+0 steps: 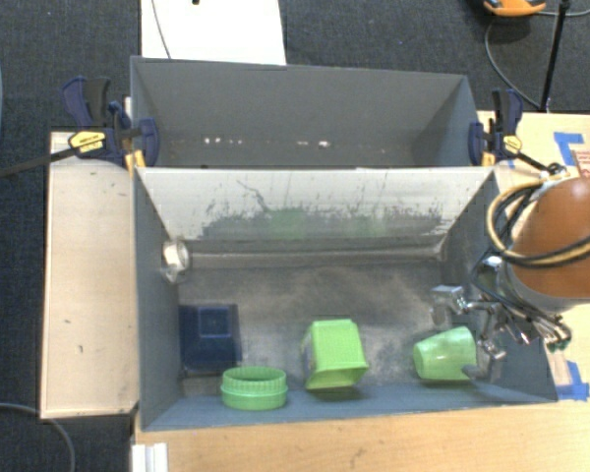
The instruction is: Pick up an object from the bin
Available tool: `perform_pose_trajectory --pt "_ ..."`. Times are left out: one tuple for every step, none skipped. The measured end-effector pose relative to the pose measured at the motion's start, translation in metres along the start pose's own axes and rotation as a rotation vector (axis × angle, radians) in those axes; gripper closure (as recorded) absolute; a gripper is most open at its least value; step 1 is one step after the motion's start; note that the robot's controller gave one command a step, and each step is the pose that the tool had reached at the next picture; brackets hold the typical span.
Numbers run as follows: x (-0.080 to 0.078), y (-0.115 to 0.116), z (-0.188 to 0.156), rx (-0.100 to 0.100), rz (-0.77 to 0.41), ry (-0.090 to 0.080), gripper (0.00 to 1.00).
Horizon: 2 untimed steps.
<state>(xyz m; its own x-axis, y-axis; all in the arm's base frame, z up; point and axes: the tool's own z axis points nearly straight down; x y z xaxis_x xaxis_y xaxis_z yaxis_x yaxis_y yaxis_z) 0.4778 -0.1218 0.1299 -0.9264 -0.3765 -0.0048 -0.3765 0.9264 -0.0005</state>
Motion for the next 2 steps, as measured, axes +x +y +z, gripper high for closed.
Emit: perform_pose_trajectory --pt "-0.011 0.015 0.0611 0.003 0.039 -0.008 0.0" --pt "-0.0057 0.011 0.0594 0.0 0.135 -0.004 1.0"
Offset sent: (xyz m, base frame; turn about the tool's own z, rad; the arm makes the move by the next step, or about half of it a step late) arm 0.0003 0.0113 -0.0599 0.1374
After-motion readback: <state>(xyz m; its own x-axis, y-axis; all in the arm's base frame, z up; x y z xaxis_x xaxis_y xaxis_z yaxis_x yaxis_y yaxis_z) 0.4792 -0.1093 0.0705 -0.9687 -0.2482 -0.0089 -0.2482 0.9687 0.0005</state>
